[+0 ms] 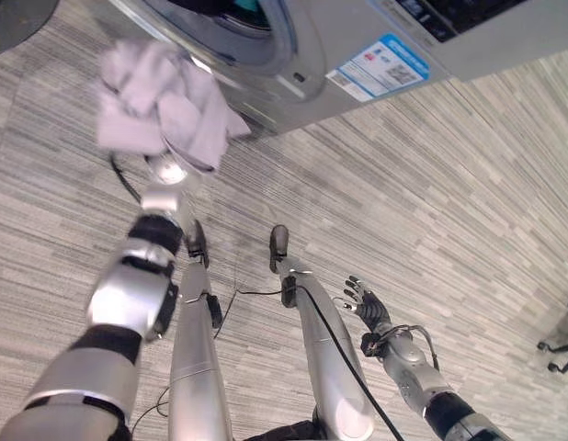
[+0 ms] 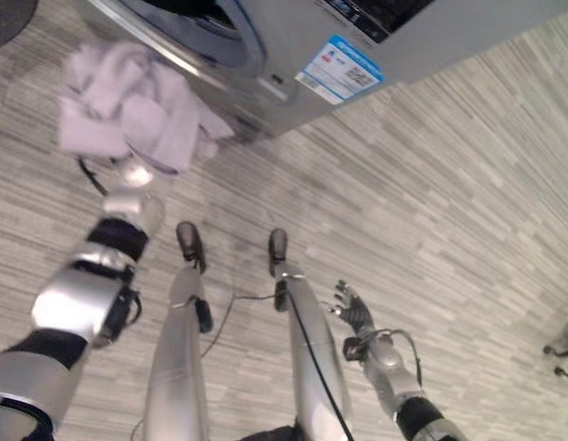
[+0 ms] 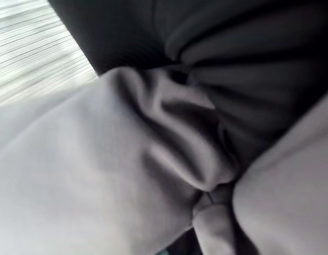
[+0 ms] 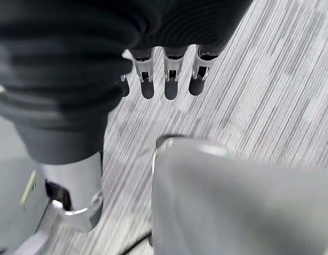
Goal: Grab the laundry basket,head to the washer,open it,put in the laundry and shut it.
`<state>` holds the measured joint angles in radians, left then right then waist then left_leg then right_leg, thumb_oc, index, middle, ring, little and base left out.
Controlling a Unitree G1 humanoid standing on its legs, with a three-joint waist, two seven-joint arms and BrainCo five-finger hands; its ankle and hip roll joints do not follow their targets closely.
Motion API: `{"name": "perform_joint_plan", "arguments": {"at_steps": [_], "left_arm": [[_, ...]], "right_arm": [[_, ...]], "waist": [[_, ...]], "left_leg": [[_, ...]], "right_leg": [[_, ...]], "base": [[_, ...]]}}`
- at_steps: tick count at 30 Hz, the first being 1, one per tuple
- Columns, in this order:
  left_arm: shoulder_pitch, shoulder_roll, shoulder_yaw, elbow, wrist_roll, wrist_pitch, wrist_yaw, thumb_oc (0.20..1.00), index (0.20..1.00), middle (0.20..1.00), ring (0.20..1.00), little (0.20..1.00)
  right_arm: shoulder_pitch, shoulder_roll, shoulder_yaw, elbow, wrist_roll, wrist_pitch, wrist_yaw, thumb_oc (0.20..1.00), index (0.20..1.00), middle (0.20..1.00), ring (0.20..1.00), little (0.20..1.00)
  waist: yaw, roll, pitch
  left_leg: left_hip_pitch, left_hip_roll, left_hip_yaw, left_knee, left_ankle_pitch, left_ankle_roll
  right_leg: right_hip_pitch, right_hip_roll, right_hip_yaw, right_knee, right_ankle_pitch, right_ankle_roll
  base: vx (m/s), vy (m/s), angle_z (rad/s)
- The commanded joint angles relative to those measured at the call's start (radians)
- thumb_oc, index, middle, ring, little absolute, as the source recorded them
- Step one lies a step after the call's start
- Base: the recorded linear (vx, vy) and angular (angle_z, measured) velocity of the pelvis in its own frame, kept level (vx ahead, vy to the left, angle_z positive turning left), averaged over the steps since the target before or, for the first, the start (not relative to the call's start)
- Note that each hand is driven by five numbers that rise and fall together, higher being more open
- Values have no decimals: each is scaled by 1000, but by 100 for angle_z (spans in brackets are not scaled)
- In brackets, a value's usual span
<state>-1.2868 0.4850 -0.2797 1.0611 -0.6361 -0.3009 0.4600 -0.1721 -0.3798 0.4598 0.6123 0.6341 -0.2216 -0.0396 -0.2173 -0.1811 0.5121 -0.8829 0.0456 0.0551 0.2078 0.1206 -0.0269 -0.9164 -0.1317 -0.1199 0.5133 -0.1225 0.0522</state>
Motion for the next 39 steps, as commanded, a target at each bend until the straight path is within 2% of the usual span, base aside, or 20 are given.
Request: {"name": "perform_joint_plan", "arguments": {"at_steps": [1, 10, 14, 15, 25, 29, 34, 36, 37, 38, 39], "left_arm": [[-130, 105, 16, -24, -48, -60, 21, 200, 200, 200, 200, 200], [-278, 181, -55, -8, -102, -64, 9, 200, 200, 200, 200, 200], [-316, 139, -34, -20, -241, -86, -30, 200, 200, 200, 200, 200], [-323, 105, -6, -27, -326, -97, -51, 200, 200, 200, 200, 200], [-339, 46, 10, -81, -441, -115, -98, 200, 200, 200, 200, 200], [-343, 65, 10, -50, -442, -99, -96, 200, 200, 200, 200, 200], [-389, 141, -7, 36, -458, -58, -111, 200, 200, 200, 200, 200], [-458, 174, -25, -25, -480, -115, -98, 200, 200, 200, 200, 200], [-458, 173, -27, -29, -478, -117, -93, 200, 200, 200, 200, 200], [-464, 176, -13, -207, -467, -226, -50, 200, 200, 200, 200, 200], [-458, 174, -11, -215, -461, -226, -42, 200, 200, 200, 200, 200]], "right_arm": [[53, -62, -39, -37, 12, -14, 10, 1000, 1000, 1000, 1000, 1000], [55, -111, -68, -71, 13, -1, 22, 1000, 1000, 1000, 1000, 1000], [57, -120, -85, -82, 7, 9, 8, 1000, 1000, 1000, 1000, 1000], [43, -131, -85, -88, 1, 17, -2, 1000, 1000, 1000, 1000, 1000], [66, -163, -127, -156, 1, 23, -19, 1000, 1000, 1000, 1000, 1000], [91, -174, -142, -172, -1, 25, -18, 1000, 1000, 1000, 1000, 1000], [87, -210, -150, -195, -15, 34, -9, 1000, 1000, 1000, 1000, 1000], [79, -229, -160, -214, -28, 37, -9, 1000, 1000, 1000, 1000, 1000], [78, -228, -161, -216, -28, 38, -10, 1000, 1000, 1000, 1000, 1000], [108, -228, -163, -253, -33, 30, -5, 1000, 1000, 1000, 1000, 1000], [111, -229, -163, -255, -33, 30, -5, 1000, 1000, 1000, 1000, 1000]], "waist": [[14, -4, -10], [-10, 5, -26], [-18, 19, -32], [-21, 23, -35], [-52, 30, -43], [-62, 35, -47], [-71, 39, -61], [-75, 40, -73], [-75, 39, -72], [-81, 25, -82], [-80, 26, -83]], "left_leg": [[-33, 47, -14, 147, -195, -9], [-40, 38, 0, 142, -208, 1], [-34, 25, 11, 121, -210, 5], [-31, 17, 19, 113, -213, 6], [-38, 1, 70, 103, -237, 27], [-38, -5, 88, 94, -241, 30], [-40, -11, 105, 73, -239, 30], [-45, -13, 110, 64, -239, 29], [-45, -13, 110, 64, -239, 29], [-55, -11, 108, 62, -242, 28], [-55, -10, 108, 62, -242, 28]], "right_leg": [[109, -59, 45, -67, 9, 99], [105, -54, 67, -113, 28, 115], [111, -57, 78, -146, 42, 125], [114, -57, 87, -161, 46, 129], [104, -64, 128, -233, 94, 156], [103, -64, 143, -265, 108, 159], [115, -66, 157, -329, 140, 172], [127, -67, 162, -368, 160, 182], [128, -67, 163, -371, 162, 182], [140, -67, 163, -400, 181, 193], [141, -67, 163, -401, 181, 193]], "base": [[31, 22, -15], [39, 29, -3], [55, 57, -13], [65, 94, -16], [28, 68, -16], [23, 53, -16], [22, 54, -14], [22, 44, -15], [8, -22, -11], [3, -32, -9], [2, -51, -6]]}}
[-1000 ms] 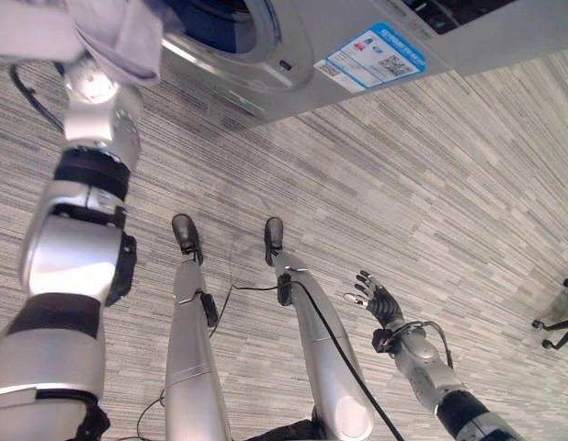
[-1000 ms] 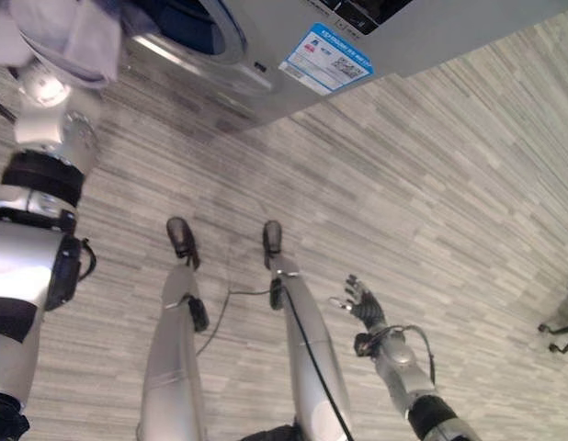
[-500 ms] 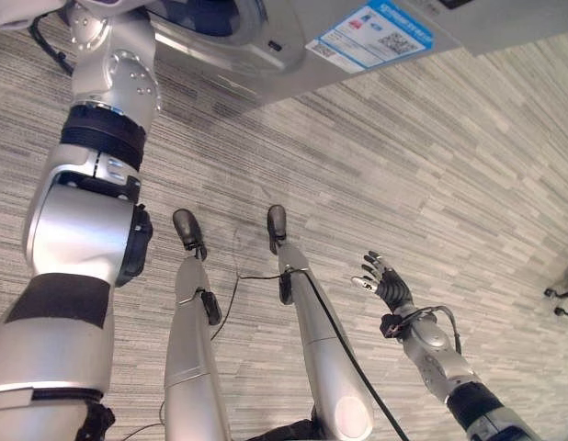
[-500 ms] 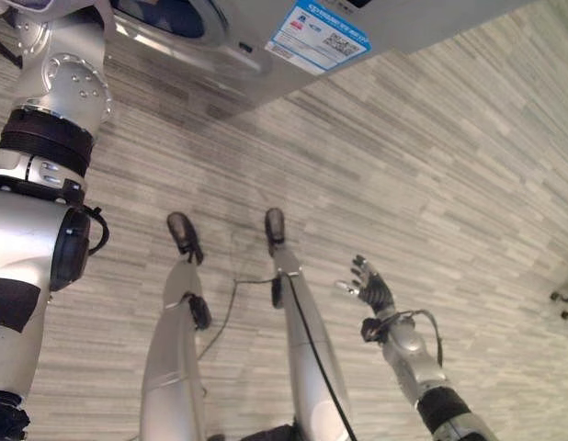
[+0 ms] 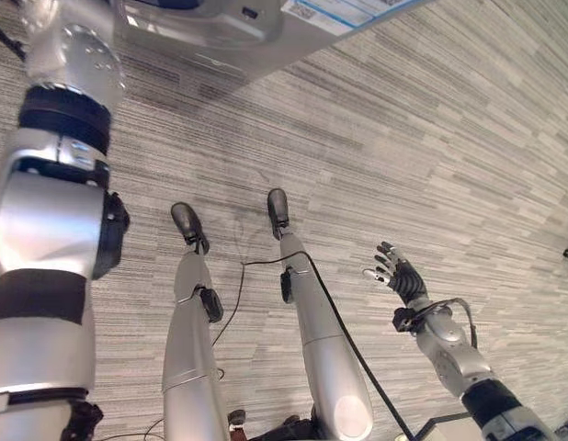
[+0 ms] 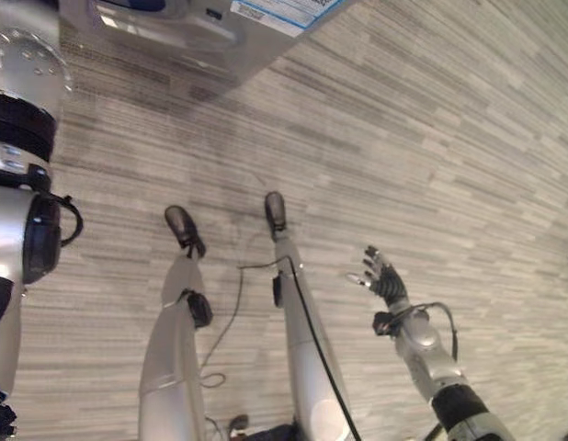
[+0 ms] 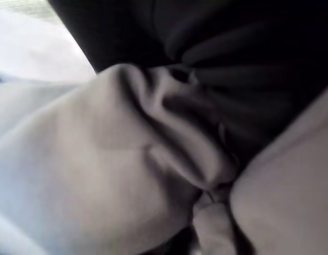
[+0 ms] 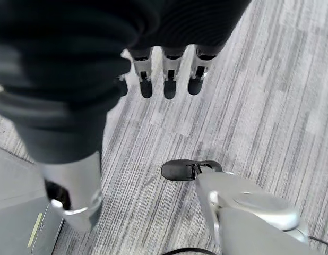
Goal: Grab the laundry basket,head to the washer,open it,put in the laundry and shut it.
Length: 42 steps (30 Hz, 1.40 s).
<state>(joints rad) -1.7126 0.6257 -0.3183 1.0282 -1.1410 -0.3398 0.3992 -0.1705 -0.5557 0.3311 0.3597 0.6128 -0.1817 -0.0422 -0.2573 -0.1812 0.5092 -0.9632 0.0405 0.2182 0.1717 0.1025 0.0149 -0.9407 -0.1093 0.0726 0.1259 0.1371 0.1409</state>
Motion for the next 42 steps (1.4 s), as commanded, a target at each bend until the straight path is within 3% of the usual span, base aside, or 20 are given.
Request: {"name": "perform_joint_plan", "arguments": {"at_steps": [1, 2, 3, 4, 5, 9, 11, 12, 13, 15, 18, 21, 22, 24, 25, 30, 37, 38, 39, 42], "left_arm": [[-37, 47, 24, -224, 70, -208, 24, 200, 200, 200, 200, 200], [-29, 49, 25, -227, 95, -212, 51, 1000, 1000, 1000, 1000, 1000], [-26, 61, 6, -185, 77, -183, 31, 1000, 1000, 1000, 1000, 1000], [-34, 104, -57, -73, 52, -95, -31, 1000, 1000, 1000, 1000, 1000], [-45, 130, -86, -28, 31, -55, -76, 1000, 1000, 1000, 1000, 1000], [-13, 149, -63, -15, -10, -52, -112, 1000, 1000, 1000, 1000, 1000], [18, 154, -71, 55, 32, 18, -124, 1000, 1000, 1000, 1000, 1000], [10, 156, -74, 65, 30, 22, -131, 1000, 1000, 1000, 1000, 1000], [-2, 172, -108, 141, 84, 83, -168, 1000, 1000, 1000, 1000, 1000], [-34, 204, -199, 204, 260, 133, -198, 1000, 1000, 1000, 1000, 1000], [-59, 232, -288, 256, 427, 176, -239, 1000, 1000, 1000, 1000, 1000], [-85, 235, -336, 273, 496, 191, -260, 1000, 1000, 1000, 1000, 1000], [-110, 243, -405, 289, 593, 211, -295, 1000, 1000, 1000, 1000, 1000], [-109, 250, -438, 295, 646, 218, -321, 1000, 1000, 1000, 1000, 1000], [-78, 273, -494, 281, 742, 226, -344, 1000, 1000, 1000, 1000, 1000], [-100, 262, -567, 267, 885, 237, -292, 1000, 1000, 1000, 1000, 1000], [-55, 250, -559, 102, 703, 182, -366, 1000, 1000, 1000, 1000, 1000], [-49, 239, -548, 79, 652, 169, -360, 1000, 1000, 1000, 1000, 1000], [-108, 171, -483, 106, 507, 151, -306, 1000, 1000, 1000, 1000, 1000], [-182, 125, -434, 125, 411, 118, -273, 1000, 1000, 1000, 1000, 1000]], "right_arm": [[128, -62, -38, -9, -13, -14, 2, 1000, 1000, 1000, 1000, 1000], [141, -81, -43, -24, -12, -14, 9, 1000, 1000, 1000, 1000, 1000], [149, -104, -50, -31, 2, -12, 25, 1000, 1000, 1000, 1000, 1000], [158, -148, -85, -28, 4, -6, 31, 1000, 1000, 1000, 1000, 1000], [165, -161, -104, -28, 5, 0, 35, 1000, 1000, 1000, 1000, 1000], [201, -159, -132, -34, -18, 14, 36, 1000, 1000, 1000, 1000, 1000], [212, -171, -130, -33, -9, 24, 49, 1000, 1000, 1000, 1000, 1000], [210, -172, -129, -33, -7, 24, 50, 1000, 1000, 1000, 1000, 1000], [202, -191, -133, -30, -1, 30, 57, 1000, 1000, 1000, 1000, 1000], [213, -208, -153, -25, 2, 41, 80, 1000, 1000, 1000, 1000, 1000], [211, -218, -171, -10, 17, 44, 105, 1000, 1000, 1000, 1000, 1000], [207, -226, -175, -13, 26, 46, 119, 1000, 1000, 1000, 1000, 1000], [209, -234, -181, -9, 36, 49, 133, 1000, 1000, 1000, 1000, 1000], [210, -231, -186, -6, 36, 52, 138, 1000, 1000, 1000, 1000, 1000], [224, -231, -188, -6, 31, 54, 150, 1000, 1000, 1000, 1000, 1000], [220, -236, -175, -9, 34, 47, 164, 1000, 1000, 1000, 1000, 1000], [209, -233, -167, -36, 39, 41, 161, 1000, 1000, 1000, 1000, 1000], [211, -231, -161, -42, 38, 39, 163, 1000, 1000, 1000, 1000, 1000], [184, -229, -136, -28, 46, 36, 156, 1000, 1000, 1000, 1000, 1000], [164, -235, -128, -31, 45, 26, 138, 1000, 1000, 1000, 1000, 1000]], "waist": [[-45, 18, -86], [-47, 10, -96], [-47, 8, -105], [-45, 20, -112], [-40, 30, -111], [-18, 42, -102], [-14, 48, -106], [-16, 48, -107], [-13, 53, -107], [-5, 64, -104], [2, 71, -99], [3, 72, -96], [3, 78, -98], [4, 77, -97], [8, 80, -97], [13, 92, -92], [17, 123, -77], [18, 127, -75], [15, 133, -78], [13, 136, -76]], "left_leg": [[23, -2, -55, 100, -226, -15], [17, 1, -53, 106, -228, -14], [17, 3, -51, 105, -228, -12], [24, 2, -46, 102, -231, -8], [26, 1, -42, 100, -226, -6], [41, -7, -46, 92, -219, -8], [43, -9, -47, 93, -213, -9], [43, -9, -48, 92, -212, -9], [43, -10, -47, 89, -207, -10], [43, -8, -51, 85, -193, -13], [41, -5, -52, 86, -180, -16], [39, -3, -56, 80, -170, -20], [38, -1, -56, 72, -160, -24], [36, -1, -58, 70, -155, -25], [31, 0, -61, 69, -150, -26], [24, -2, -64, 63, -142, -28], [26, -19, -51, 52, -146, -27], [26, -22, -49, 51, -148, -26], [31, -29, -48, 41, -150, -27], [36, -36, -46, 28, -152, -26]], "right_leg": [[169, -89, -29, -22, -70, 107], [174, -91, -28, -37, -58, 110], [183, -92, -23, -47, -52, 109], [194, -96, -19, -50, -50, 107], [199, -99, -17, -52, -49, 107], [212, -102, -26, -44, -65, 107], [204, -99, -33, -32, -73, 100], [203, -99, -34, -31, -74, 100], [199, -98, -36, -28, -76, 97], [193, -97, -40, -24, -78, 93], [184, -96, -42, -13, -82, 89], [174, -94, -43, -7, -83, 86], [173, -94, -45, -11, -80, 84], [171, -94, -47, -11, -79, 83], [167, -93, -47, -9, -80, 79], [157, -96, -45, -8, -79, 76], [161, -112, -38, -24, -69, 86], [161, -115, -36, -27, -68, 87], [163, -116, -32, -34, -71, 90], [167, -119, -27, -47, -66, 97]], "base": [[-3, -41, -1], [-6, -49, -1], [-4, -5, -3], [-14, 43, -5], [-12, 51, -5], [-10, 15, -6], [-31, -21, 3], [0, 0, 0], [0, 0, 0], [-35, 9, -1], [-36, 5, 4], [-28, -10, 3], [-32, -22, 5], [-27, -34, 5], [-14, -35, 4], [10, -12, 4], [24, 18, 3], [61, 15, 5], [46, 13, 5], [47, 35, 2]]}}
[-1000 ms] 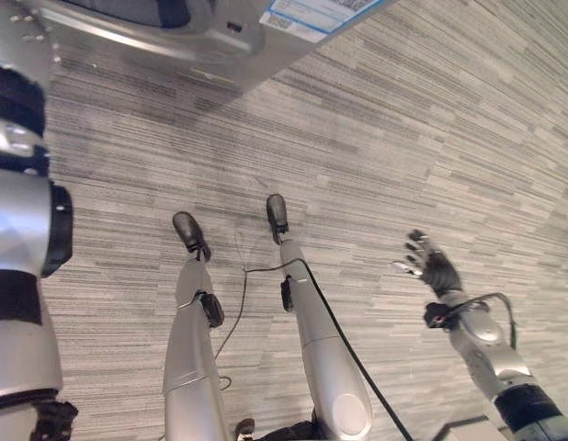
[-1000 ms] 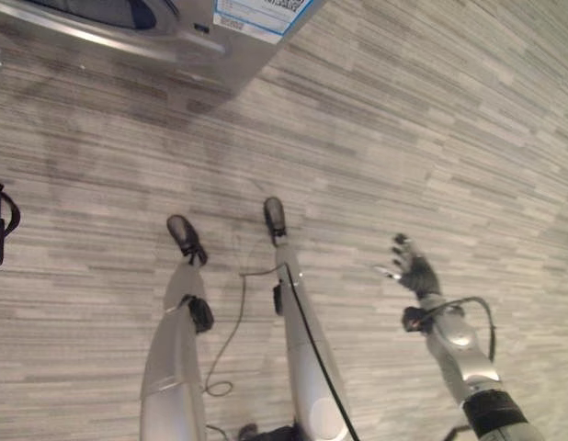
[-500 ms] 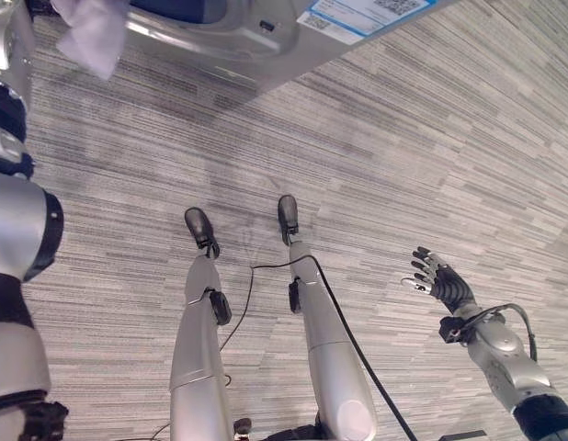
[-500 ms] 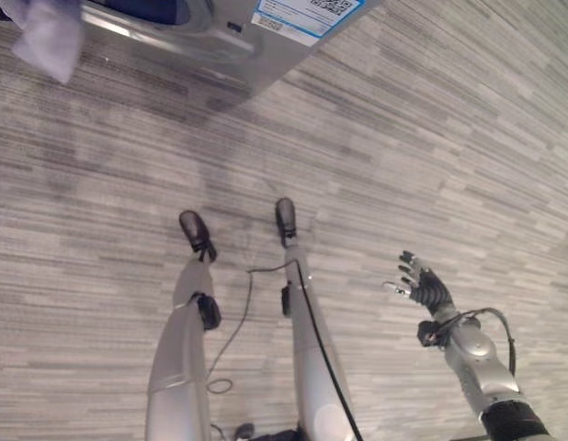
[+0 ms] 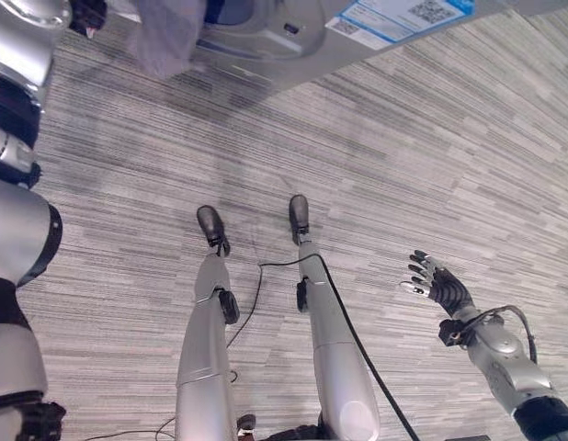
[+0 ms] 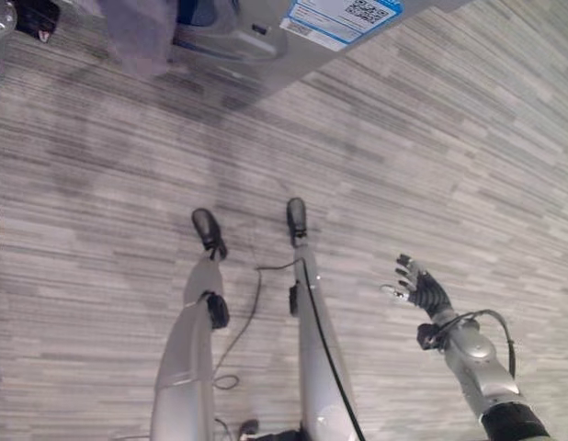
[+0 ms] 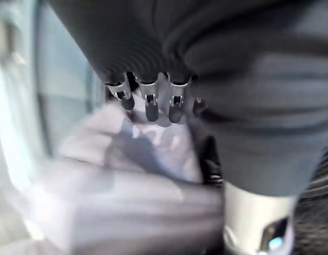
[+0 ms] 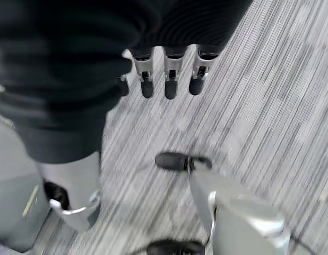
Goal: Grab the laundry basket,head to the washer,open it,put in the laundry and shut it.
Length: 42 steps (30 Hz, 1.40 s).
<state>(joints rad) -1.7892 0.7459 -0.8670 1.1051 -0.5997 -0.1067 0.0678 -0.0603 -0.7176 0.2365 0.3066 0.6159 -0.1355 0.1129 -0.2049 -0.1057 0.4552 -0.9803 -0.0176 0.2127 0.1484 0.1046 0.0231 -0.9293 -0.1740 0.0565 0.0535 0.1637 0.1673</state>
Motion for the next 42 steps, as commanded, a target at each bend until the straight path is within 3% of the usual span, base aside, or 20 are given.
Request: {"name": "perform_joint_plan", "arguments": {"at_steps": [1, 7, 8, 15, 16, 18, 22, 24, 25, 27, 29, 30, 31, 32, 34, 35, 37, 38, 39, 42], "left_arm": [[-131, -12, 119, 43, -150, -122, 73, 1000, 1000, 1000, 1000, 1000], [-143, -18, 83, -1, -56, -148, 109, 1000, 1000, 1000, 1000, 1000], [-122, -13, 76, 32, 101, -136, 173, 1000, 1000, 1000, 1000, 1000], [-35, -4, 20, 61, 327, -86, 160, 1000, 1000, 1000, 1000, 1000], [11, 5, -21, 70, 433, -60, 141, 1000, 1000, 1000, 1000, 1000], [32, 5, -21, 67, 457, -51, 136, 1000, 1000, 1000, 1000, 1000], [179, -17, 9, 30, 641, -19, 183, 1000, 1000, 1000, 1000, 1000], [434, 6, 76, -110, 866, 26, 254, 1000, 1000, 1000, 1000, 1000], [439, 9, 81, -114, 868, 28, 254, 1000, 1000, 1000, 1000, 1000], [747, 11, 245, -316, 876, 29, 238, 1000, 1000, 1000, 1000, 1000], [878, -9, 322, -395, 873, 29, 234, 1000, 1000, 1000, 1000, 1000], [1117, -96, 439, -480, 859, 22, 226, 1000, 1000, 1000, 1000, 1000], [1124, -96, 444, -484, 860, 23, 225, 1000, 1000, 1000, 1000, 1000], [1294, -204, 496, -509, 836, 17, 219, 1000, 1000, 1000, 1000, 1000], [1353, -253, 505, -509, 822, 14, 215, 1000, 1000, 1000, 1000, 1000], [1464, -312, 504, -496, 800, 2, 201, 1000, 1000, 1000, 1000, 1000], [1501, -326, 496, -484, 797, 4, 194, 1000, 1000, 1000, 1000, 1000], [1562, -342, 483, -473, 791, 1, 170, 1000, 1000, 1000, 1000, 1000], [1600, -346, 480, -468, 789, -4, 153, 1000, 1000, 1000, 1000, 1000], [1672, -352, 493, -472, 768, -7, 127, 1000, 1000, 1000, 1000, 1000]], "right_arm": [[47, -75, -29, 16, 40, -23, -25, 1000, 1000, 1000, 1000, 1000], [87, -65, -53, -11, 29, -42, -29, 1000, 1000, 1000, 1000, 1000], [86, -51, -38, -2, 18, -55, -27, 1000, 1000, 1000, 1000, 1000], [73, -67, -37, 2, 27, -59, -22, 1000, 1000, 1000, 1000, 1000], [63, -79, -34, 0, 33, -52, -11, 1000, 1000, 1000, 1000, 1000], [62, -79, -32, 2, 35, -48, -8, 1000, 1000, 1000, 1000, 1000], [49, -63, 9, 25, 27, -33, 5, 1000, 1000, 1000, 1000, 1000], [28, -10, 47, 65, 13, -42, -1, 1000, 1000, 1000, 1000, 1000], [28, -12, 49, 66, 12, -42, -1, 1000, 1000, 1000, 1000, 1000], [63, 45, 29, 84, -20, -36, -7, 1000, 1000, 1000, 1000, 1000], [80, 61, 25, 90, -36, -29, -9, 1000, 1000, 1000, 1000, 1000], [99, 115, 13, 120, -70, -15, -12, 1000, 1000, 1000, 1000, 1000], [100, 114, 15, 120, -70, -15, -12, 1000, 1000, 1000, 1000, 1000], [101, 158, 12, 161, -113, -3, -27, 1000, 1000, 1000, 1000, 1000], [94, 179, 10, 187, -122, -1, -33, 1000, 1000, 1000, 1000, 1000], [89, 213, 7, 233, -132, 3, -41, 1000, 1000, 1000, 1000, 1000], [89, 227, 9, 256, -138, 9, -44, 1000, 1000, 1000, 1000, 1000], [90, 253, 6, 290, -135, 13, -45, 1000, 1000, 1000, 1000, 1000], [87, 265, 9, 316, -139, 14, -43, 1000, 1000, 1000, 1000, 1000], [98, 278, 13, 347, -152, 17, -29, 1000, 1000, 1000, 1000, 1000]], "waist": [[-43, 64, -24], [-57, 67, -37], [-67, 55, -41], [-74, 32, -43], [-73, 27, -42], [-73, 26, -41], [-56, 13, -34], [-17, 10, -21], [-20, 10, -21], [21, 11, -21], [31, 13, -23], [58, 16, -31], [55, 17, -32], [78, 21, -38], [88, 24, -43], [109, 39, -63], [113, 46, -66], [121, 65, -67], [131, 71, -67], [149, 79, -89]], "left_leg": [[53, 19, -38, 47, -154, -33], [55, 14, -25, 41, -155, -26], [60, 19, -29, 44, -157, -26], [69, 32, -28, 55, -156, -25], [74, 35, -31, 55, -150, -27], [75, 37, -31, 56, -148, -27], [95, 48, -45, 72, -142, -31], [141, 54, -63, 65, -137, -34], [143, 54, -63, 64, -137, -34], [196, 54, -76, 58, -139, -35], [218, 53, -79, 55, -140, -36], [261, 52, -90, 52, -137, -39], [263, 52, -90, 51, -138, -39], [317, 52, -109, 36, -129, -43], [340, 51, -119, 26, -121, -45], [394, 54, -153, -7, -96, -50], [426, 53, -179, -23, -78, -53], [462, 63, -220, -53, -24, -51], [483, 68, -241, -61, -7, -56], [511, 72, -281, -84, 24, -63]], "right_leg": [[156, -57, -8, 19, -88, 75], [165, -61, 5, 1, -66, 83], [166, -57, 10, 4, -61, 82], [177, -47, 5, 10, -71, 73], [178, -43, 3, 14, -70, 72], [180, -41, 1, 16, -71, 70], [197, -32, -12, 40, -90, 57], [224, -22, -30, 70, -111, 42], [226, -22, -30, 70, -112, 42], [265, -18, -47, 90, -137, 30], [282, -15, -54, 100, -149, 23], [317, -9, -64, 119, -171, 8], [318, -9, -65, 119, -172, 8], [362, -2, -82, 137, -196, -8], [382, 2, -89, 145, -209, -16], [425, 21, -96, 178, -246, -31], [443, 41, -83, 215, -275, -42], [466, 107, -27, 274, -313, -65], [498, 133, -18, 289, -345, -83], [553, 158, -51, 295, -390, -112]], "base": [[50, 67, -5], [7, 31, -6], [0, 0, 0], [-41, -4, -3], [-50, -14, 0], [-42, -16, -1], [-58, -65, 0], [-85, -92, 3], [-68, -61, 2], [-37, -51, -2], [-23, -49, 0], [-33, -61, 6], [-49, -114, 20], [-44, -112, 20], [-39, -155, 35], [-9, -226, 59], [-36, -212, 72], [-79, -181, 77], [-90, -265, 111], [-15, -237, 93]]}}
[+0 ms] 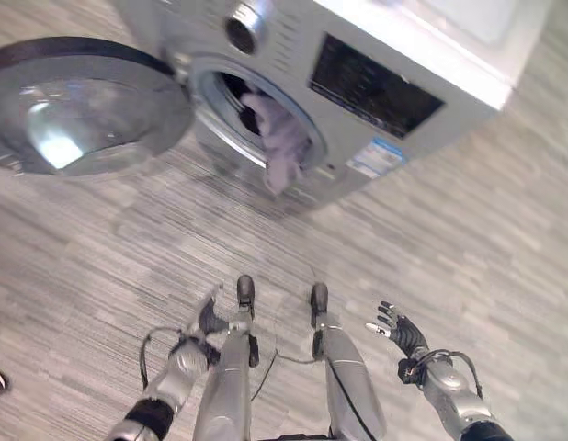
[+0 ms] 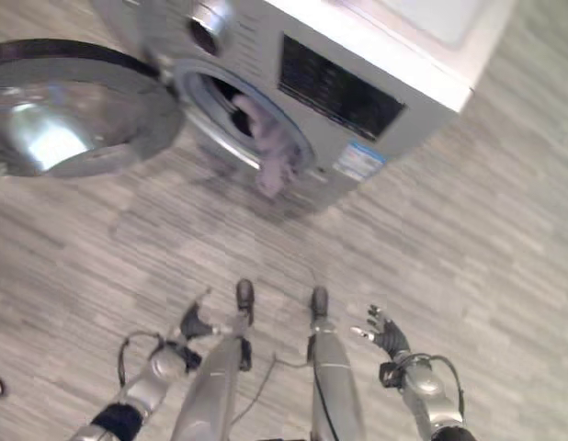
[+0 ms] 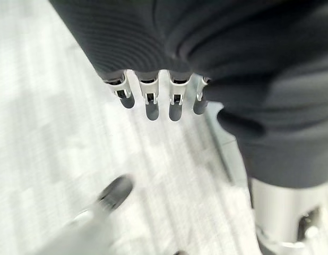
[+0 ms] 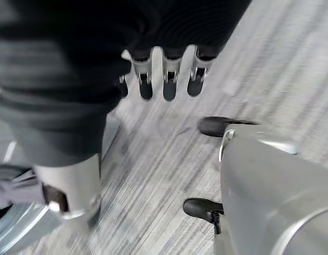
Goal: Grab the laundry basket,head to the washer,open it,put in the laundry and shut it.
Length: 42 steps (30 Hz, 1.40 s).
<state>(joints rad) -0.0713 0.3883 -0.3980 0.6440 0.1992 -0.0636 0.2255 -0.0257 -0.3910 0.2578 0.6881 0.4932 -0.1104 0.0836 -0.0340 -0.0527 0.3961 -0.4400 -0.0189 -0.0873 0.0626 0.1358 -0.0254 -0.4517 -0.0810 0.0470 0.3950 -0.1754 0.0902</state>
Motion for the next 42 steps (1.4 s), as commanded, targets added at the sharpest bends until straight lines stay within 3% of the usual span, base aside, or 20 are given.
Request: {"name": "perform_joint_plan", "arguments": {"at_steps": [1, 3, 4, 6, 8, 9, 11, 13, 15, 16, 17, 18, 20, 21, 25, 27, 28, 32, 36, 42], "left_arm": [[10, -4, 30, -20, -54, -52, -67, 1000, 1000, 1000, 1000, 1000], [27, -7, 34, -19, -54, -52, -79, 1000, 1000, 1000, 1000, 1000], [43, -4, 45, -21, -50, -44, -86, 1000, 1000, 1000, 1000, 1000], [59, 2, 46, -38, -48, -46, -96, 1000, 1000, 1000, 1000, 1000], [84, 18, 53, -54, -53, -49, -107, 1000, 1000, 1000, 1000, 1000], [84, 18, 54, -55, -54, -49, -107, 1000, 1000, 1000, 1000, 1000], [87, 17, 50, -44, -53, -52, -114, 1000, 1000, 1000, 1000, 1000], [89, 7, 44, -45, -55, -52, -122, 1000, 1000, 1000, 1000, 1000], [82, -5, 32, -41, -47, -49, -119, 1000, 1000, 1000, 1000, 1000], [90, -14, 19, -46, -39, -53, -118, 1000, 1000, 1000, 1000, 1000], [90, -14, 19, -47, -39, -52, -118, 1000, 1000, 1000, 1000, 1000], [94, -14, 7, -41, -39, -53, -118, 1000, 1000, 1000, 1000, 1000], [96, -8, 0, -49, -35, -52, -119, 1000, 1000, 1000, 1000, 1000], [106, 15, 1, -76, -37, -50, -123, 1000, 1000, 1000, 1000, 1000], [115, 20, 5, -79, -52, -51, -108, 1000, 1000, 1000, 1000, 1000], [104, 18, -1, -73, -60, -57, -95, 1000, 1000, 1000, 1000, 1000], [97, 14, -10, -77, -63, -62, -84, 1000, 1000, 1000, 1000, 1000], [55, 0, -43, -105, -92, -73, -60, 1000, 1000, 1000, 1000, 1000], [0, -12, -108, -127, -116, -89, -61, 1000, 1000, 1000, 1000, 1000], [-32, -24, -160, -178, -199, -99, -66, 1000, 1000, 1000, 1000, 1000]], "right_arm": [[76, -51, -10, -4, -62, -4, 8, 1000, 1000, 1000, 1000, 1000], [83, -56, -9, -3, -86, -2, 9, 1000, 1000, 1000, 1000, 1000], [94, -62, -6, 5, -109, 3, 10, 1000, 1000, 1000, 1000, 1000], [94, -61, 3, 22, -132, 8, 9, 1000, 1000, 1000, 1000, 1000], [65, -60, 44, 36, -169, 18, 20, 1000, 1000, 1000, 1000, 1000], [63, -59, 45, 37, -170, 17, 20, 1000, 1000, 1000, 1000, 1000], [41, -45, 63, 46, -179, 19, 27, 1000, 1000, 1000, 1000, 1000], [14, -30, 68, 69, -177, 21, 20, 1000, 1000, 1000, 1000, 1000], [0, -6, 63, 81, -184, 28, 9, 1000, 1000, 1000, 1000, 1000], [-18, 17, 74, 102, -189, 37, 9, 1000, 1000, 1000, 1000, 1000], [-18, 17, 74, 102, -189, 37, 9, 1000, 1000, 1000, 1000, 1000], [-57, 35, 87, 120, -188, 37, -1, 1000, 1000, 1000, 1000, 1000], [-76, 42, 92, 126, -187, 40, -5, 1000, 1000, 1000, 1000, 1000], [-110, 52, 107, 136, -180, 39, -14, 1000, 1000, 1000, 1000, 1000], [-205, 81, 120, 210, -162, 35, -33, 1000, 1000, 1000, 1000, 1000], [-270, 75, 123, 259, -161, 33, -56, 1000, 1000, 1000, 1000, 1000], [-326, 67, 124, 309, -154, 37, -76, 1000, 1000, 1000, 1000, 1000], [-461, 15, 89, 482, -186, 54, -127, 1000, 1000, 1000, 1000, 1000], [-514, -94, 12, 592, -195, 65, -196, 1000, 1000, 1000, 1000, 1000], [-633, -171, -41, 694, -90, 68, -208, 1000, 1000, 1000, 1000, 1000]], "waist": [[-14, 32, -46], [-19, 30, -51], [-34, 15, -68], [-33, 14, -79], [-8, 12, -101], [-10, 12, -100], [1, 24, -112], [3, 41, -126], [12, 51, -128], [25, 59, -142], [25, 58, -142], [41, 68, -153], [46, 76, -150], [54, 89, -141], [77, 108, -131], [77, 127, -108], [70, 136, -84], [79, 171, -24], [82, 199, 33], [103, 249, 50]], "left_leg": [[-20, 75, 19, 17, 4, -21], [-23, 84, 54, 47, -3, -22], [-8, 117, 151, 98, -44, -27], [10, 148, 180, 109, -49, -31], [27, 193, 98, 106, -34, -41], [27, 192, 97, 106, -33, -42], [17, 221, 34, 81, 13, -49], [41, 240, 61, 64, 0, -53], [29, 199, 67, 118, -44, -56], [17, 142, 77, 178, -107, -36], [17, 142, 78, 180, -108, -35], [21, 85, 99, 189, -146, -2], [29, 61, 105, 188, -156, 19], [56, 28, 109, 168, -173, 49], [70, 8, 128, 136, -184, 61], [85, -3, 122, 105, -186, 60], [90, -20, 116, 99, -194, 59], [73, -54, 83, 111, -201, 52], [5, -105, 16, 178, -207, 22], [-48, -67, -41, 115, -139, -11]], "right_leg": [[143, 80, -89, -72, -74, -57], [175, 78, -122, -84, -80, -66], [226, 61, -158, -101, -97, -73], [242, 53, -178, -104, -98, -74], [281, 29, -188, -100, -99, -63], [282, 29, -190, -100, -99, -63], [302, 9, -196, -97, -86, -49], [334, -22, -196, -94, -90, -28], [379, -69, -194, -115, -71, -8], [411, -135, -184, -154, -6, 18], [410, -135, -183, -154, -6, 19], [384, -189, -161, -129, 94, 22], [353, -201, -140, -73, 122, 8], [302, -195, -122, 19, 134, -12], [262, -199, -178, -23, 123, -7], [189, -153, -147, -110, 96, 4], [144, -145, -94, -226, 138, 30], [32, -158, -7, -348, 221, 59], [-42, -170, -9, -313, 252, 65], [-79, -161, -105, -259, 241, 55]], "base": [[-35, -188, 79], [-16, -202, 101], [29, -141, 114], [71, -12, 110], [157, 101, 75], [127, 150, 44], [221, 255, 24], [318, 312, 1], [301, 368, 0], [301, 402, 10], [388, 607, 10], [176, 329, -10], [203, 429, -8], [205, 471, 11], [78, 199, -14], [31, 79, -29], [43, 39, -28], [24, -37, 26], [-5, -226, 71], [-34, -231, 69]]}}
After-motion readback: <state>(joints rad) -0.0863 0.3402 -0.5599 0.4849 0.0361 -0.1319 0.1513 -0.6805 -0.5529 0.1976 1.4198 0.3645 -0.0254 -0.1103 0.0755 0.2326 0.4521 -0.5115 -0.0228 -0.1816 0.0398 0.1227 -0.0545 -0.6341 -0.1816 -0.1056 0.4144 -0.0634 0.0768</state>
